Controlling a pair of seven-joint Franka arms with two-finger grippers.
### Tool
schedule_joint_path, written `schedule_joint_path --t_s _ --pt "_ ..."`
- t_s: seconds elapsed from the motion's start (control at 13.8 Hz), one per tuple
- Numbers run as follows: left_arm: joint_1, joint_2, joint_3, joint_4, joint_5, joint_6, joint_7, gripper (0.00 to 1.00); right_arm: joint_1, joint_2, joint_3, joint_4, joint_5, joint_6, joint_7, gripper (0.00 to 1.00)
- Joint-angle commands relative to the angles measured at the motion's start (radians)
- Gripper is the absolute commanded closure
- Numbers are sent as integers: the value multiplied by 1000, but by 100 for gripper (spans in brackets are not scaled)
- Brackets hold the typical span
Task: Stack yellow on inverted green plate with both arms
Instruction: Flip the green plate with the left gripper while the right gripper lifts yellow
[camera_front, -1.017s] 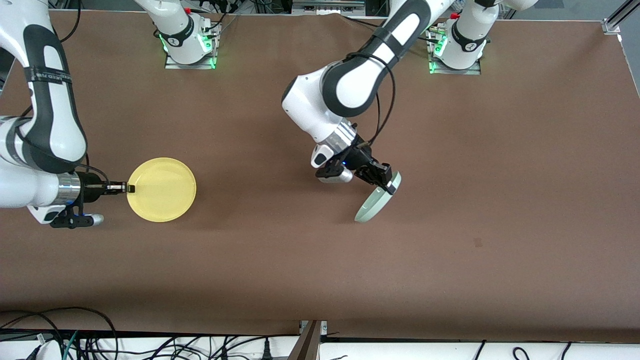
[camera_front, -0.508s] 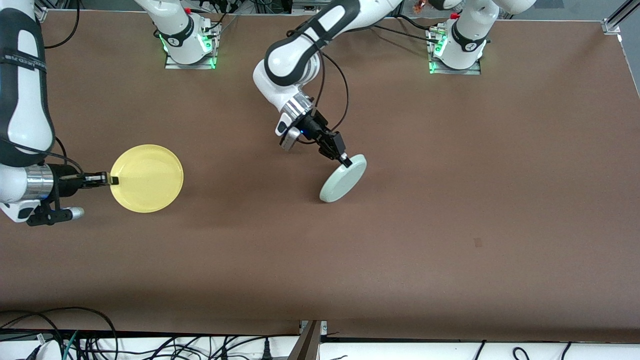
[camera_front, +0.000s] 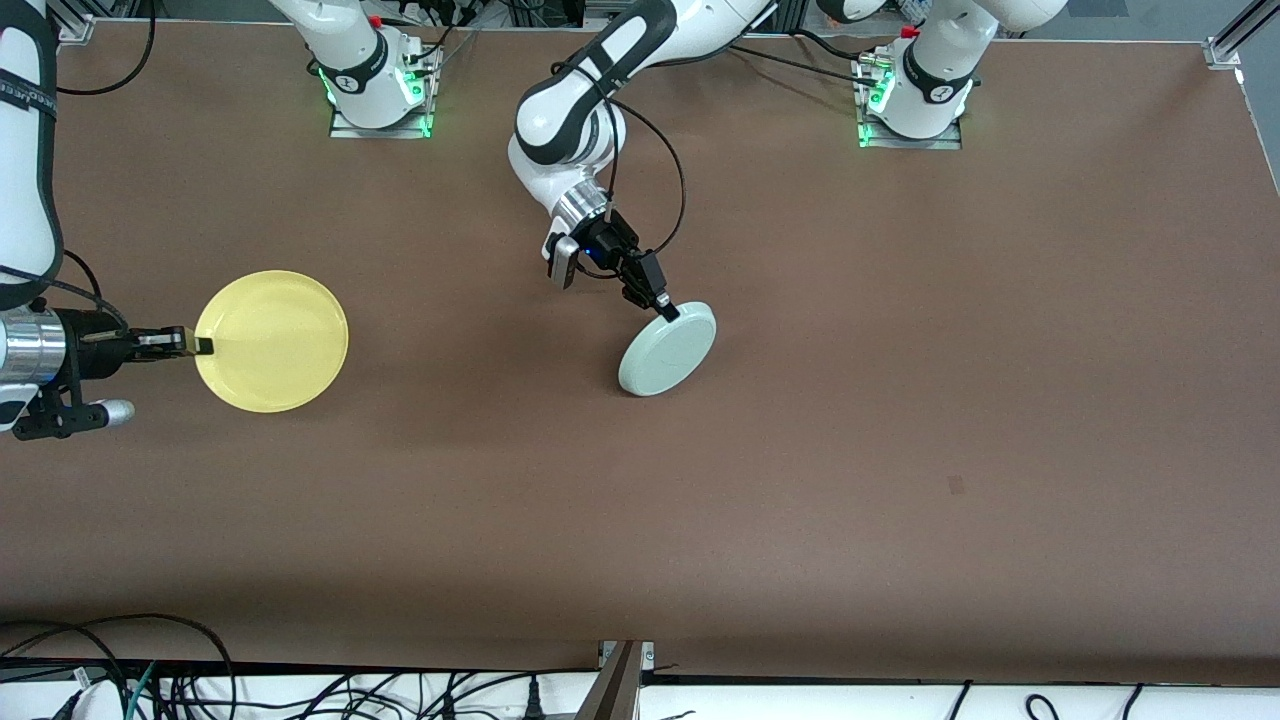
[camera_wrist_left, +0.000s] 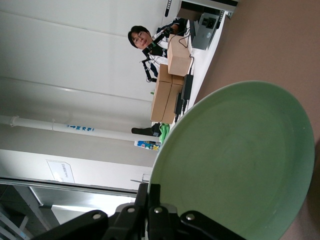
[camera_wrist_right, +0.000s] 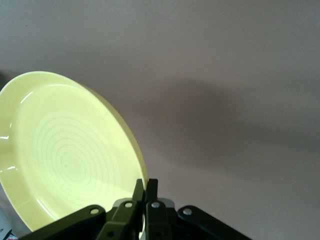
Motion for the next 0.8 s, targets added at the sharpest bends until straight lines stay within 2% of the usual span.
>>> schedule_joint_path --t_s 0.0,0.15,0.22,0.29,0.58,0.73 --pt "-23 41 17 46 20 -15 4 100 -2 3 10 7 11 -18 -14 100" --pt "-24 41 16 44 19 -15 3 71 4 8 10 4 11 -18 -6 100" --pt "-26 41 14 44 17 -14 3 23 7 9 10 3 11 -20 -9 100" --pt "-29 41 11 44 15 -14 3 0 14 9 10 3 11 -20 -7 100" --pt "-69 35 4 44 -3 -14 -6 0 20 9 10 -8 11 -17 -10 100" --pt "-107 33 2 46 -79 -14 -44 0 21 11 10 -10 11 -18 -15 100"
